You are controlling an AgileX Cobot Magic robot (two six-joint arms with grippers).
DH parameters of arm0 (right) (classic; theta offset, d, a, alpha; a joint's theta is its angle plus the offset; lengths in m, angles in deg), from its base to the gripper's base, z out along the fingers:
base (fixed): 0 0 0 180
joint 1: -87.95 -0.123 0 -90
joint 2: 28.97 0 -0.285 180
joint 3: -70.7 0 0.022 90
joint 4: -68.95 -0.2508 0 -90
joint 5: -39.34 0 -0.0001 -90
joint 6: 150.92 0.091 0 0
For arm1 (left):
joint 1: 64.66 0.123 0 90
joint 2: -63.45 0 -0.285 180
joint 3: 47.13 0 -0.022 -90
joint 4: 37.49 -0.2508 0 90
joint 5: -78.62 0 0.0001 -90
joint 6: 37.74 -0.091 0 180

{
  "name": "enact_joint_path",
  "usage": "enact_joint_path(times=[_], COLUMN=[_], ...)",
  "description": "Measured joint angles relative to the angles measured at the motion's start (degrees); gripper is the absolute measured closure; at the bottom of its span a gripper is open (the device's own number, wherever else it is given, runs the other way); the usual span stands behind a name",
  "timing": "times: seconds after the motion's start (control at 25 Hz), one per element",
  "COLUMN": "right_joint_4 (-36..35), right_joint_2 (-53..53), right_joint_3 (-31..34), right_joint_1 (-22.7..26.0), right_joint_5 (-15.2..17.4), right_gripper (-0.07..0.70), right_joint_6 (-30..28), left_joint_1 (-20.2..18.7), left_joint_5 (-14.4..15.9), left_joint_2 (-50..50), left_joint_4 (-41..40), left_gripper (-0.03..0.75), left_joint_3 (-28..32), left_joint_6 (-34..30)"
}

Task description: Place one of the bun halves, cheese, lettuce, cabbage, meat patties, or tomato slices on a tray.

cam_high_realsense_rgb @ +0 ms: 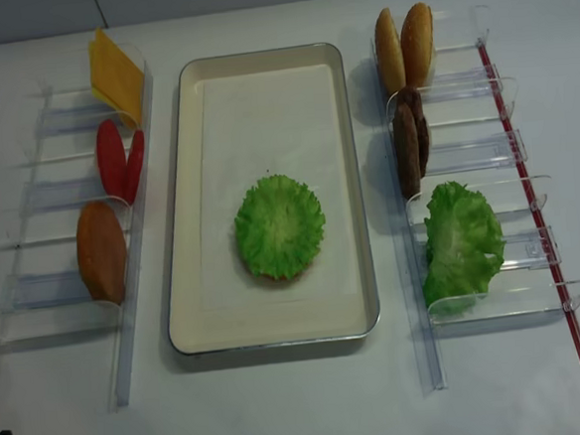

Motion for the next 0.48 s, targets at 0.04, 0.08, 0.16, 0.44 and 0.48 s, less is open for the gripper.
enact_joint_path(times=[0.04,0.08,0.16,0.44,0.48], right_joint_4=[0.09,0.09,0.09,0.09,0.09], right_joint_2=[0.0,0.0,0.0,0.0,0.0], right_joint_3=[0.0,0.0,0.0,0.0,0.0], right_joint_1=[0.0,0.0,0.0,0.0,0.0], right_joint_5=[-0.11,-0.11,-0.22,-0.22,-0.22], right_gripper=[0.265,0.265,0.265,0.265,0.265], right_joint_6=[0.0,0.0,0.0,0.0,0.0], left_joint_1=[0.0,0.0,0.0,0.0,0.0], left_joint_5=[0.0,0.0,0.0,0.0,0.0], left_joint_2=[0.0,0.0,0.0,0.0,0.0], left_joint_4=[0.0,0.0,0.0,0.0,0.0], left_gripper=[0.358,0.358,0.358,0.358,0.358], left_joint_3=[0.0,0.0,0.0,0.0,0.0], left_joint_6=[0.0,0.0,0.0,0.0,0.0])
